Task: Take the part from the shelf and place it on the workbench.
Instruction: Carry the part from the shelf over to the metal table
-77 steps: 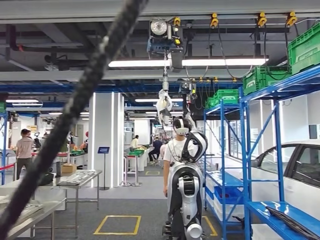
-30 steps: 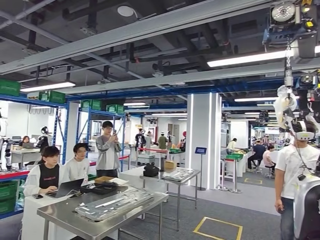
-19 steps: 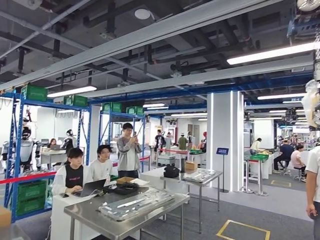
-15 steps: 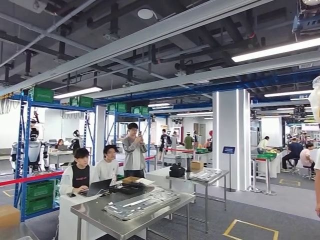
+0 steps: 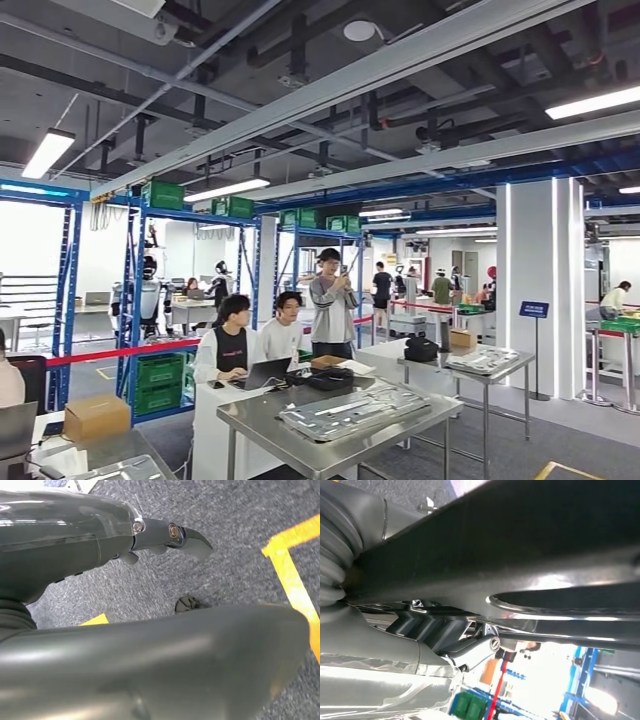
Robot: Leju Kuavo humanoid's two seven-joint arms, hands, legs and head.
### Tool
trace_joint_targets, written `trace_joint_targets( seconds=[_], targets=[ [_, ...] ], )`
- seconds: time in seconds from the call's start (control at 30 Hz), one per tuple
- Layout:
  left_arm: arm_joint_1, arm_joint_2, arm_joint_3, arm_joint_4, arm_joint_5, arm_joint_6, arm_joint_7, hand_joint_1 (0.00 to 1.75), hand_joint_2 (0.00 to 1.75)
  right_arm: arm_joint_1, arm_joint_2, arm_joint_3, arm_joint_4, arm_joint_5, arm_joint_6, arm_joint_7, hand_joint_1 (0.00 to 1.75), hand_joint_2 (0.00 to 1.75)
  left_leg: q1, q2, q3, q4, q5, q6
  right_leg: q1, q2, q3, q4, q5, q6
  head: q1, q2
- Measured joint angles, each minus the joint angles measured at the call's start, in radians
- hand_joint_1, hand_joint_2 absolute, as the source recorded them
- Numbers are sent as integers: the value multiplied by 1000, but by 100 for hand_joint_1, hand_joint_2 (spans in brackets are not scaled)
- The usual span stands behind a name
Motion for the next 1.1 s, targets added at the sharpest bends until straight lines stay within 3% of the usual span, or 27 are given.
trace_joint_targets(
  seconds=[0.07,0.13,0.17,0.2,0.27,0.33,0.4,0.47,0.53,0.6,0.67,0.7,0.77,0.83,0.9,0.97,1.03,1.1],
  targets=[
    [-2,0,0,0,1,0,0,0,175,2,-1,0,0,-1,0,0,175,175,1,-15,0,-1,2,11,-3,44,-43,98,-59,4,0,0],
    [-3,0,0,0,2,-1,0,0,175,7,-2,0,1,-1,0,0,175,175,-2,-34,1,-1,1,17,-2,63,-113,241,-117,3,0,0],
    [-3,0,0,0,3,-1,1,0,175,10,-2,0,2,-1,0,0,175,175,-5,-46,1,-1,1,18,-1,65,-136,282,-121,1,0,0],
    [-2,0,0,0,5,-1,1,0,175,12,-2,0,3,-1,0,0,175,175,-8,-58,2,-1,1,19,1,68,-141,283,-105,-4,0,0],
    [-2,0,0,0,7,-2,2,0,175,14,-2,0,3,-2,0,0,175,175,-10,-82,5,-1,1,19,7,87,-100,169,-26,-18,0,0],
    [-3,-2,0,0,7,-2,2,0,175,15,-2,0,3,-2,0,0,175,175,-11,-105,4,0,2,17,11,128,-47,41,32,-33,0,0],
    [-1,-3,0,0,8,-3,2,0,175,15,-2,0,3,-3,0,0,175,175,-7,-124,-1,0,4,10,14,143,-29,-3,38,-39,0,0],
    [5,-3,0,0,7,-3,2,0,175,14,-2,0,3,-4,0,1,175,175,-7,-135,-3,-2,5,0,11,123,-23,-15,41,-41,0,0],
    [6,-3,0,1,7,-4,2,0,175,14,-1,0,2,-4,0,0,175,175,-11,-100,-19,31,-23,-8,5,99,-15,-30,47,-47,0,0],
    [2,-3,0,1,8,-4,2,0,175,17,0,0,2,-6,0,0,175,175,-8,-49,-72,143,-85,-18,4,72,-12,-35,48,-50,0,0],
    [1,-2,0,1,8,-4,0,0,175,21,0,0,3,-6,0,1,175,175,-1,-31,-124,254,-123,-28,3,45,-11,-35,45,-49,0,0],
    [2,-2,0,1,8,-4,-1,0,175,22,0,0,4,-6,0,0,175,175,3,-27,-128,262,-116,-33,2,34,-10,-34,43,-47,0,0],
    [5,-1,0,1,9,-6,-3,0,175,23,0,0,3,-6,0,0,175,175,11,-10,-76,162,-53,-42,-1,13,-5,-28,35,-38,0,0],
    [4,-1,0,1,9,-8,-4,0,175,24,0,-1,3,-7,0,0,175,175,9,20,-14,41,-9,-40,0,-4,-2,-19,25,-26,0,0],
    [3,0,0,1,9,-9,-5,0,175,23,0,-2,3,-7,0,0,175,175,3,28,2,7,-8,-26,3,-16,1,-15,19,-15,0,0],
    [6,0,0,1,9,-9,-5,0,175,23,0,-2,2,-8,0,-1,175,175,2,10,0,7,-6,-10,0,-25,6,-16,15,-4,0,0],
    [6,1,0,1,9,-10,-5,0,175,23,0,-3,0,-8,0,-1,175,175,4,-5,1,6,-3,3,-4,2,-3,15,-13,5,0,0],
    [5,1,0,1,9,-10,-6,0,175,26,-1,-4,-1,-9,0,-2,175,175,5,-21,1,5,-2,12,-6,46,-53,129,-77,7,0,0]
  ],
)
